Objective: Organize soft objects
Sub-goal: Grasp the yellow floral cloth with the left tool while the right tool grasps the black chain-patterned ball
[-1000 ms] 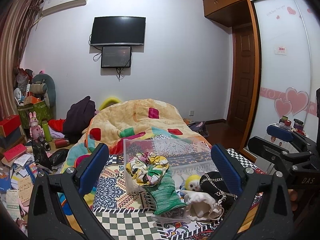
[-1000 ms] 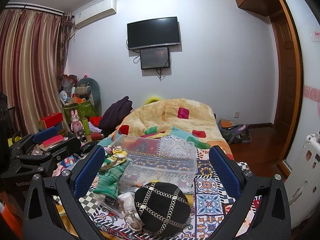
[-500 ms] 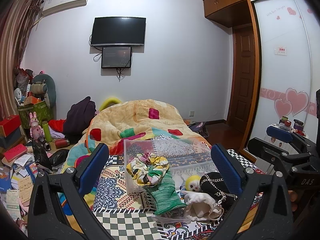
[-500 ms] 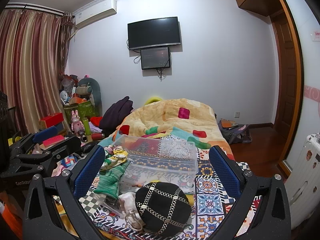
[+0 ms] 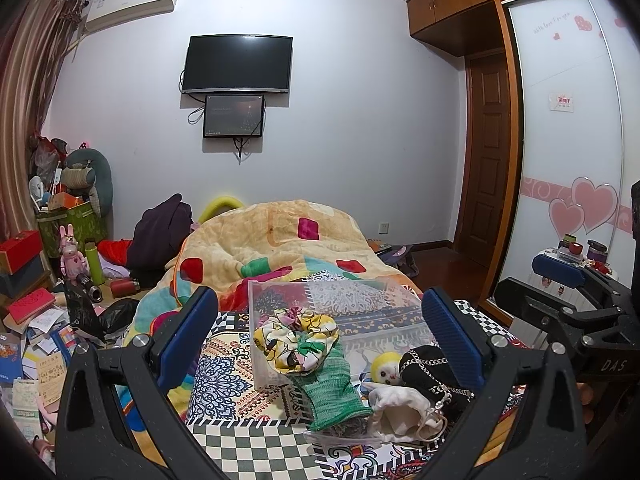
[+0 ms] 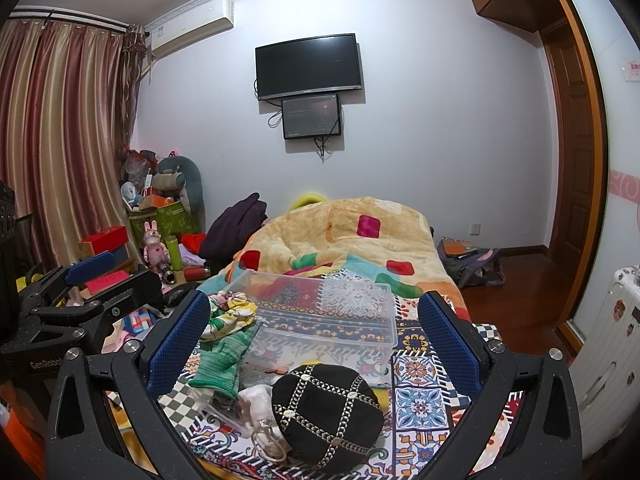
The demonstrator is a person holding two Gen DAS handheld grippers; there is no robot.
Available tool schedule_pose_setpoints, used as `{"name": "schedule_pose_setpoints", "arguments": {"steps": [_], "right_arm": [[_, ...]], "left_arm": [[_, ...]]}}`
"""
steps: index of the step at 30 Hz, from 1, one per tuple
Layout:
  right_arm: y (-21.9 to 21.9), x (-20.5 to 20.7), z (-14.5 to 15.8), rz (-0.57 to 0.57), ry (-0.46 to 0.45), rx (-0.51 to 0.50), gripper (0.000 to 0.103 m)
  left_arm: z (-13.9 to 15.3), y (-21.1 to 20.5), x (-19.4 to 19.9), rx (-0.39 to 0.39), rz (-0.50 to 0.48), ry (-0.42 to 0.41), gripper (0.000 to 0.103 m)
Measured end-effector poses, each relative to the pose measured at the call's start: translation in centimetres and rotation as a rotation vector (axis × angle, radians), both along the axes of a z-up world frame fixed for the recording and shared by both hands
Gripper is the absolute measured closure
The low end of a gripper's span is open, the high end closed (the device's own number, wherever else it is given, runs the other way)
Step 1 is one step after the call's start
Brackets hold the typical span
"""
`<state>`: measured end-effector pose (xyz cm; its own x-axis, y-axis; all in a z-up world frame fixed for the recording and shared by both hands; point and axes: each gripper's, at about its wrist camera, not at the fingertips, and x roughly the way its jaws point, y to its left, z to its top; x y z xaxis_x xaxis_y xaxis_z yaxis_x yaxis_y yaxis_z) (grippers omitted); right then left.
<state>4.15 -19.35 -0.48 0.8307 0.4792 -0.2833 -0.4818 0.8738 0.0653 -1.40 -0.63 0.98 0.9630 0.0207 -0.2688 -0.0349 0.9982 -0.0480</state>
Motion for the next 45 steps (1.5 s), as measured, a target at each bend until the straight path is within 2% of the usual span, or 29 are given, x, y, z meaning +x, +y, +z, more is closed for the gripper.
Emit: {"name": "schedule_pose_setpoints", "arguments": {"steps": [25, 29, 38, 45], "right_arm": [[-0.1, 0.0, 0.1, 0.002, 0.001, 0.002, 0.000], [0.3, -0.1, 0.1, 0.004, 0.010, -0.007, 0.000], [0.9, 2.5, -2.9, 0.039, 0.178, -0.042, 0.000], [0.1, 4.2, -5.2, 0.043, 0.284, -0.044, 0.003]], "left_arm": [[0.0, -0.1, 0.0, 0.000, 0.001, -0.002, 0.000], [0.0, 0.0, 0.5, -0.002, -0.007, 0.019, 0.000], [-2.5, 0.8, 3.8, -0.005, 0.001, 0.134, 0.000], [-5.2, 3.0, 6.6, -0.075, 0.019, 0.220, 0.000]]}}
